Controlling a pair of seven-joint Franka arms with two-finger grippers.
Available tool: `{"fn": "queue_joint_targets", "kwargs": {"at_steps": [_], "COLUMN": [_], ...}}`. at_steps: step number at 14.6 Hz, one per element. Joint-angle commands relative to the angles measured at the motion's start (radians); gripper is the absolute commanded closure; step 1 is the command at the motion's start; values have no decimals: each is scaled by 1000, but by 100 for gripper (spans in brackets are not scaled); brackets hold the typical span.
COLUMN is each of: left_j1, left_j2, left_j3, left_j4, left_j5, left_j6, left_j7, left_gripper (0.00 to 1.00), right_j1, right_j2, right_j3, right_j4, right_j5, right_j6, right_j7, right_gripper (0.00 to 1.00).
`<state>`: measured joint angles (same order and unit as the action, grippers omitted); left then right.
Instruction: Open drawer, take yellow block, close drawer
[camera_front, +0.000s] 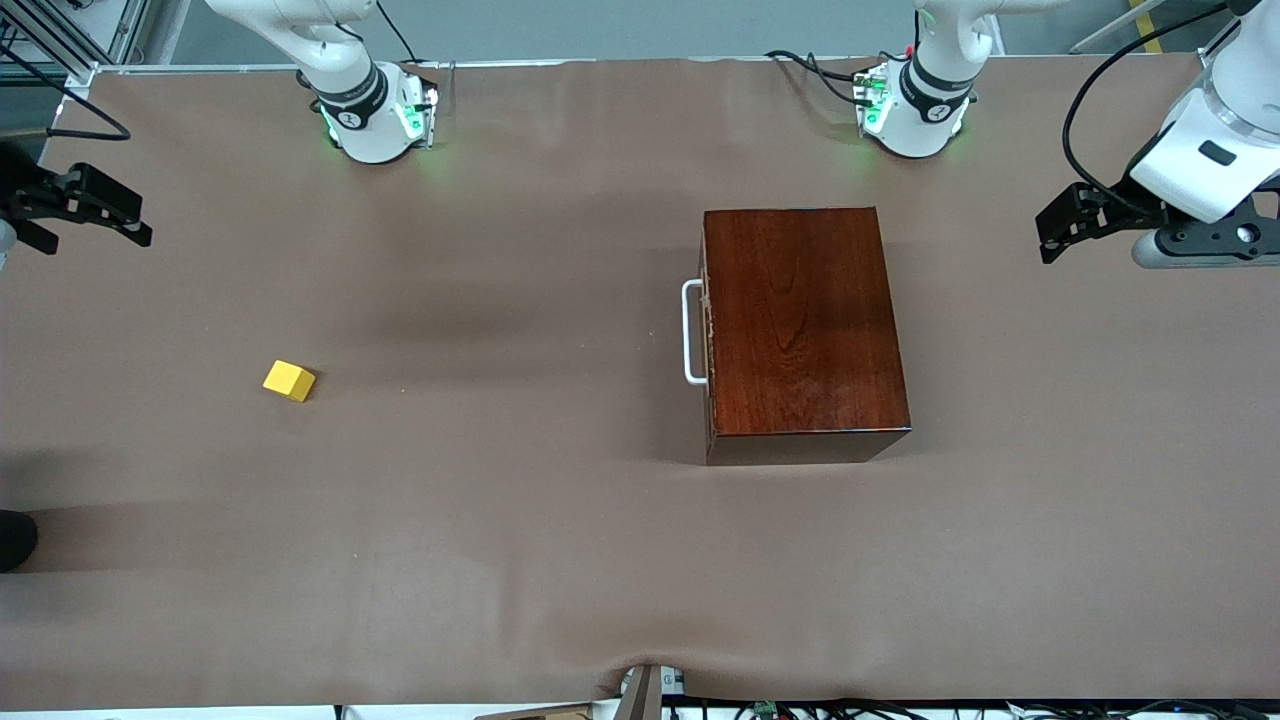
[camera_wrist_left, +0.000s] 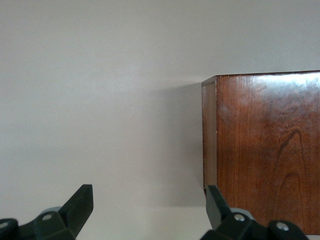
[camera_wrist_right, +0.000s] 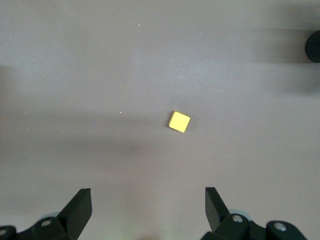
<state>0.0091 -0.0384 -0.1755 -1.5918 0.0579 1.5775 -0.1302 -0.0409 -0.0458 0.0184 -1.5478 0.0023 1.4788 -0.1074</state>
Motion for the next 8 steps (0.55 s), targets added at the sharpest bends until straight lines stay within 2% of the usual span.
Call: {"fn": "queue_joint_targets", "kwargs": {"at_steps": [1,6,8], "left_j1": [28,112,118], "left_j2": [-14,-18,-18], "left_j3": [-6,-6,-6], "left_j4": [6,10,18], "left_j5": [-23,-95,-89], "left_j6": [-1,-39,-48], "left_j7": [57,98,113], "left_gripper": [0,0,0], "right_j1": [-10,-10,-11], "right_j2": [-28,-28,-28], "right_j3": [5,6,6], "right_j4": [-26,-26,-26], "right_j5": [11,18,18], "right_j6": [3,-6,-6], "right_j7": [-3,9,9], "right_gripper": [0,0,0]}}
